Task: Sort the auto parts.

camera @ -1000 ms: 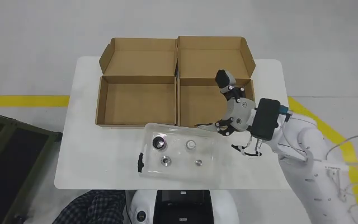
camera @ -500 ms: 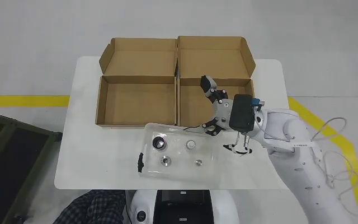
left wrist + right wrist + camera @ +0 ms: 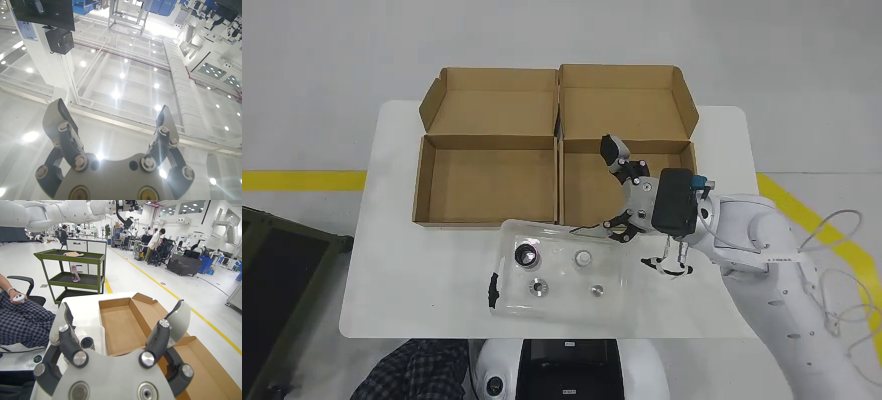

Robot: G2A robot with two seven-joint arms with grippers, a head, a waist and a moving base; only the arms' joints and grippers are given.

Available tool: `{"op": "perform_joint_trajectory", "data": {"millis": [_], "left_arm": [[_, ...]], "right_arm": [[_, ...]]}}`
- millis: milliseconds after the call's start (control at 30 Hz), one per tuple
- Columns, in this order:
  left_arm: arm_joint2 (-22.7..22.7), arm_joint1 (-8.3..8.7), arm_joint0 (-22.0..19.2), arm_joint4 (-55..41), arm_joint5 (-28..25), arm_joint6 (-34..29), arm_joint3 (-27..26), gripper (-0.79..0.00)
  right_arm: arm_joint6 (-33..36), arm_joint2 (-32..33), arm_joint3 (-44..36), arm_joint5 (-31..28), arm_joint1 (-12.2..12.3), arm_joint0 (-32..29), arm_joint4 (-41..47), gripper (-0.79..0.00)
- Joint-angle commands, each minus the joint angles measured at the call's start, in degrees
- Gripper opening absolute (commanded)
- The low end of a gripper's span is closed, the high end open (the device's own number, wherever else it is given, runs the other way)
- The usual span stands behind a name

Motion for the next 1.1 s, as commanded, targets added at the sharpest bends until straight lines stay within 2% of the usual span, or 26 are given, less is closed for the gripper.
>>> {"op": "perform_joint_trajectory", "data": {"millis": [0,667,767,833,1067], "left_arm": [[0.0,0.0,0.0,0.0,0.0,0.0,0.0,0.0],[0.0,0.0,0.0,0.0,0.0,0.0,0.0,0.0],[0.0,0.0,0.0,0.0,0.0,0.0,0.0,0.0],[0.0,0.0,0.0,0.0,0.0,0.0,0.0,0.0],[0.0,0.0,0.0,0.0,0.0,0.0,0.0,0.0]], "right_arm": [[0.0,0.0,0.0,0.0,0.0,0.0,0.0,0.0],[0.22,-0.02,-0.21,0.32,0.01,-0.28,-0.2,0.0],[2.27,0.33,-1.53,-0.07,0.25,-1.37,-1.18,0.0],[5.82,0.82,-2.89,-2.53,0.68,-1.8,-3.63,0.0],[10.66,2.74,-4.87,-5.9,1.69,-5.54,-3.13,0.0]]}}
